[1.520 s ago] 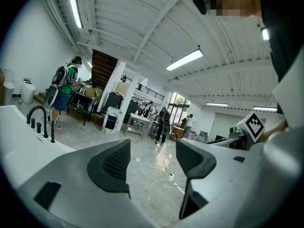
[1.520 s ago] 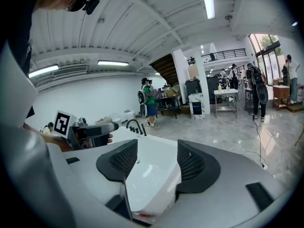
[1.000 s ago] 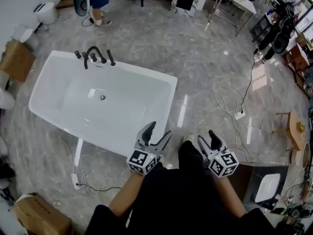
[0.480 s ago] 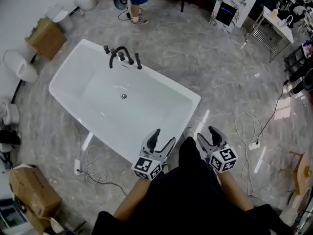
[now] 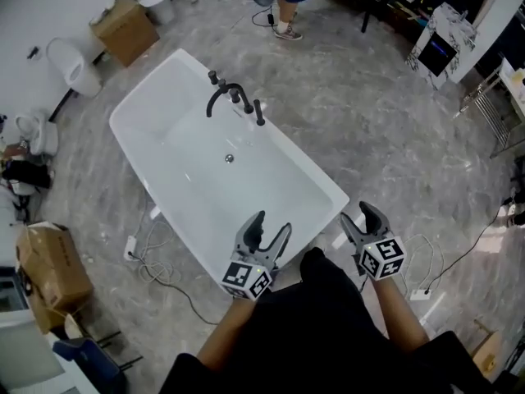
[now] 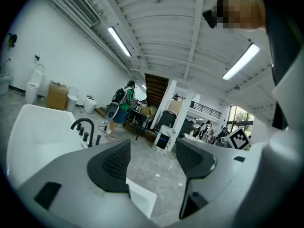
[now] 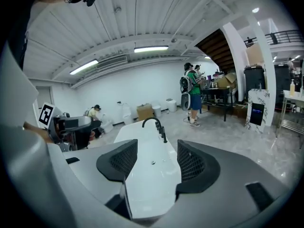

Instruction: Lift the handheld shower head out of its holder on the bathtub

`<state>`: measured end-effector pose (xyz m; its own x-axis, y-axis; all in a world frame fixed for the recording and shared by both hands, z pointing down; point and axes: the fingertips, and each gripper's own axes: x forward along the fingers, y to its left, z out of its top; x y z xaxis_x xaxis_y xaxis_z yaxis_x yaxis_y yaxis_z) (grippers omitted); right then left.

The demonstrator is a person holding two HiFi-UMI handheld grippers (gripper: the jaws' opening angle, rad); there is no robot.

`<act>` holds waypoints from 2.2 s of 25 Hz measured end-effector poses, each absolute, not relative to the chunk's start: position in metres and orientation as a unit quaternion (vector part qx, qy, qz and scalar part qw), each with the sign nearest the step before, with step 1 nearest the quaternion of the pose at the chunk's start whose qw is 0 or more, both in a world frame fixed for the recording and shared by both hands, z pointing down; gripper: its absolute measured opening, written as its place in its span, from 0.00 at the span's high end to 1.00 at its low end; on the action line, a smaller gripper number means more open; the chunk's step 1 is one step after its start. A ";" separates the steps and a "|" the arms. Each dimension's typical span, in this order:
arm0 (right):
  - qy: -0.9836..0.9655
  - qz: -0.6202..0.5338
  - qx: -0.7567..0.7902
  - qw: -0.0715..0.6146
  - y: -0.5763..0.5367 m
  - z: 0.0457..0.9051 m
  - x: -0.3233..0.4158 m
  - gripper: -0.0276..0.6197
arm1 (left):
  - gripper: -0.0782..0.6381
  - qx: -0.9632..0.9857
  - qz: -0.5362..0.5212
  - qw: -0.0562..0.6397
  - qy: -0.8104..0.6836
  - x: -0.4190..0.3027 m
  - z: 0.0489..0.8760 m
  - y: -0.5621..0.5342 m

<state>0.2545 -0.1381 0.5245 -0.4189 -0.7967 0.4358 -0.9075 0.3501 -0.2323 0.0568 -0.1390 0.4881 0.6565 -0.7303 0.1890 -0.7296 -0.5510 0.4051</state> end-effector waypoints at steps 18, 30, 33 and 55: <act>-0.830 0.251 0.489 0.099 -0.185 0.543 0.318 0.60 | 0.51 0.850 0.058 0.244 -0.463 0.118 0.536 -0.193; -0.823 0.273 0.487 0.107 -0.190 0.558 0.349 0.60 | 0.51 0.854 0.090 0.228 -0.459 0.166 0.593 -0.258; -0.823 0.265 0.492 0.105 -0.202 0.550 0.348 0.60 | 0.51 0.851 0.095 0.234 -0.461 0.163 0.608 -0.273; -0.838 0.263 0.458 0.134 -0.255 0.573 0.281 0.60 | 0.51 0.821 0.083 0.271 -0.496 0.102 0.687 -0.386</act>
<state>0.2809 -0.2548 0.5732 -0.5438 -0.6980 0.4660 -0.8391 0.4419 -0.3173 0.1023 -0.3861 0.6866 0.4948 -0.7687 0.4053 -0.8588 -0.3615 0.3630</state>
